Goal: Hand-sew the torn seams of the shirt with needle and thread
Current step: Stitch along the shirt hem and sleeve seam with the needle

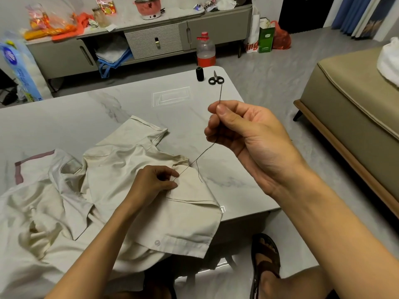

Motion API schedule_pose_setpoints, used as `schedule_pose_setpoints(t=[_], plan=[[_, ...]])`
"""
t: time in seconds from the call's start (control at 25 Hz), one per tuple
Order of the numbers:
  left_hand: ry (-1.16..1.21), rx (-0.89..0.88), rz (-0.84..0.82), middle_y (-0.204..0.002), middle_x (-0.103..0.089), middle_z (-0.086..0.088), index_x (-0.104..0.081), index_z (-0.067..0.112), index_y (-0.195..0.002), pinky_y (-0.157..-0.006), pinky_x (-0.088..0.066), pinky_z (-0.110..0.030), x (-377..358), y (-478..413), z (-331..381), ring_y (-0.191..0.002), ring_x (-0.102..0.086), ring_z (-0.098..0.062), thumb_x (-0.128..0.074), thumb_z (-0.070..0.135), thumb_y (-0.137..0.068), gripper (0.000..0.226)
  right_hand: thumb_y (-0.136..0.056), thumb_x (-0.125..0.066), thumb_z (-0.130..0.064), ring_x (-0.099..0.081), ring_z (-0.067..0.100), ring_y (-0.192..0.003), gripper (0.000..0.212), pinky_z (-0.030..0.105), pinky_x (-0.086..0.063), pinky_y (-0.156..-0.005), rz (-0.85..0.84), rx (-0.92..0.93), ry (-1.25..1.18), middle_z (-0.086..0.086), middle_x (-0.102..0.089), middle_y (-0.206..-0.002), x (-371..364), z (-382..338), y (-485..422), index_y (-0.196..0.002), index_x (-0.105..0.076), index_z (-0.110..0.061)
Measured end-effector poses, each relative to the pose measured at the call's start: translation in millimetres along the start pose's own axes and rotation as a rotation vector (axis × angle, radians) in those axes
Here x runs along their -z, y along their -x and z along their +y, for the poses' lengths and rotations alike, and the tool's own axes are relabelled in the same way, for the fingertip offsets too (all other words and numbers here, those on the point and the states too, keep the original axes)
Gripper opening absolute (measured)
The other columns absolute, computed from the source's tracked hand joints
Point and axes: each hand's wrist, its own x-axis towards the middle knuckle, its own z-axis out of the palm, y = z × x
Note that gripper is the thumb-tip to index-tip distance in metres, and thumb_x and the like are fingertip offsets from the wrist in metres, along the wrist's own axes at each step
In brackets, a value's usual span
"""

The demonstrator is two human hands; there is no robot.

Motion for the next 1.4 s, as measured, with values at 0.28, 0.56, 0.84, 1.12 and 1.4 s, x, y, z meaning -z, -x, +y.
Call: schedule_pose_setpoints(t=[0.28, 0.56, 0.84, 1.12, 1.4], plan=[[0.078, -0.007, -0.017, -0.066, -0.055, 0.006, -0.078, 0.019, -0.087, -0.062, -0.044, -0.020, 6, 3, 7, -0.058, -0.051, -0.009, -0.086, 0.002, -0.071, 0.025, -0.097, -0.056, -0.008, -0.068, 0.014, -0.067, 0.015, 0.025, -0.056, -0.069, 0.014, -0.005, 0.423, 0.003, -0.070, -0.070, 14, 36, -15, -0.091, -0.070, -0.008], [0.217, 0.033, -0.073, -0.084, -0.072, 0.006, -0.079, 0.021, -0.092, -0.070, -0.049, -0.017, 14, 8, 9, -0.072, -0.062, -0.007, -0.086, -0.001, -0.070, 0.032, -0.093, -0.056, -0.010, -0.058, 0.006, -0.054, 0.020, 0.015, -0.046, -0.059, -0.070, -0.071, 0.882, -0.001, -0.065, -0.061, 22, 81, -26, -0.087, -0.074, -0.019], [0.368, 0.080, -0.122, -0.103, -0.074, -0.014, -0.078, 0.017, -0.097, -0.090, -0.058, -0.038, 22, 9, 9, -0.104, -0.068, -0.021, -0.085, -0.004, -0.068, 0.037, -0.093, -0.055, -0.013, -0.053, -0.005, -0.059, 0.026, 0.011, -0.036, -0.059, -0.297, -0.025, 1.213, -0.026, -0.052, -0.049, 15, 114, -34, -0.102, -0.076, -0.026], [0.403, 0.077, -0.165, -0.103, -0.076, 0.002, -0.076, 0.017, -0.100, -0.085, -0.058, -0.030, 24, 8, 14, -0.099, -0.066, -0.001, -0.084, -0.006, -0.068, 0.040, -0.094, -0.056, -0.016, -0.053, -0.009, -0.061, 0.027, 0.009, -0.037, -0.062, -0.321, -0.018, 1.231, -0.021, -0.048, -0.052, 12, 120, -38, -0.109, -0.075, -0.028], [0.378, 0.078, -0.164, -0.102, -0.076, 0.002, -0.076, 0.017, -0.099, -0.080, -0.057, -0.026, 24, 9, 15, -0.097, -0.066, 0.001, -0.084, -0.007, -0.068, 0.041, -0.094, -0.057, -0.015, -0.053, -0.010, -0.061, 0.027, 0.009, -0.037, -0.061, -0.329, -0.028, 1.223, -0.022, -0.048, -0.052, 12, 120, -39, -0.109, -0.075, -0.029]])
